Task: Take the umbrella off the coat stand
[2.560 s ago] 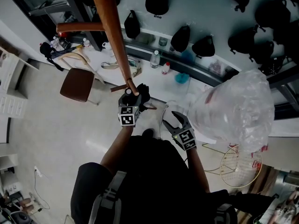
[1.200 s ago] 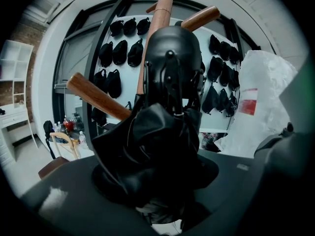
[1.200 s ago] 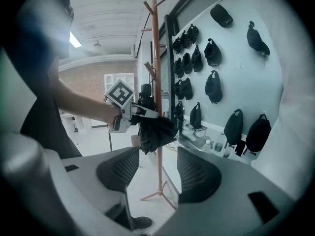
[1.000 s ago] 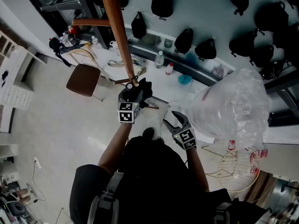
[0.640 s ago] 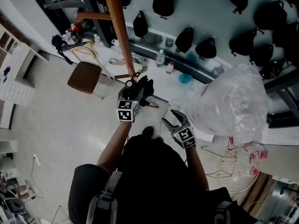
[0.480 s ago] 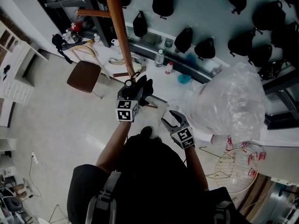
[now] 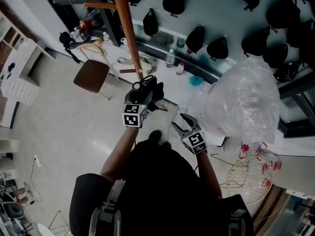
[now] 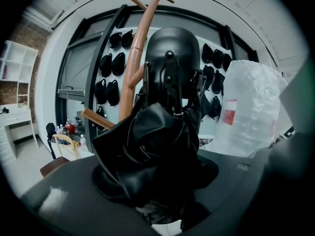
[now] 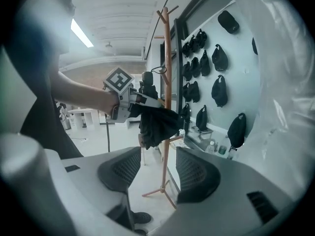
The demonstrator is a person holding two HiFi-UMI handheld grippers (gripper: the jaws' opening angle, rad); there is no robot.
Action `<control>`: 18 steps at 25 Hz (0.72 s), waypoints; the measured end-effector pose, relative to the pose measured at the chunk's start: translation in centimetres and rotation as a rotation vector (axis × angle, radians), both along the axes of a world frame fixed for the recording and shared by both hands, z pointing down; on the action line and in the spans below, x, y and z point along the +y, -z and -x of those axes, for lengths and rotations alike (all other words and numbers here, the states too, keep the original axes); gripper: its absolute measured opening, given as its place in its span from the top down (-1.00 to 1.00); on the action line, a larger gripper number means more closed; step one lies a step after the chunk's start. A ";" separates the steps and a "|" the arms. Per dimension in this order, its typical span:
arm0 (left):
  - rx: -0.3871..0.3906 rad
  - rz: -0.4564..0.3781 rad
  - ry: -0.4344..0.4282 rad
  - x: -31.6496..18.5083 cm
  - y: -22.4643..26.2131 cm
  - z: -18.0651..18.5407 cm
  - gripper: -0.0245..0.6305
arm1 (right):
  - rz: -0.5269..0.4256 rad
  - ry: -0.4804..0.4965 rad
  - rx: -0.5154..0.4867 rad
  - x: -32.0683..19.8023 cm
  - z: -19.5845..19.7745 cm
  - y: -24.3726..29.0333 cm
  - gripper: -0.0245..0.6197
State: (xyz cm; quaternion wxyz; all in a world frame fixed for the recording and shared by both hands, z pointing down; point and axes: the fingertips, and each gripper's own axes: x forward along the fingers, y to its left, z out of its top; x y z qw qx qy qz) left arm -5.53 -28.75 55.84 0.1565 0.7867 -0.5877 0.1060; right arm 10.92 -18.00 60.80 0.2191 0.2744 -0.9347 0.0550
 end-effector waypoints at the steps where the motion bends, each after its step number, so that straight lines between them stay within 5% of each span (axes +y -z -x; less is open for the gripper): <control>1: -0.001 0.003 0.003 0.3 0.0 0.0 0.15 | 0.002 0.005 0.001 0.2 0.0 -0.1 0.24; 18: -0.002 0.024 0.083 6.1 -0.5 0.8 0.15 | 0.008 0.115 -0.038 1.5 0.8 0.1 0.27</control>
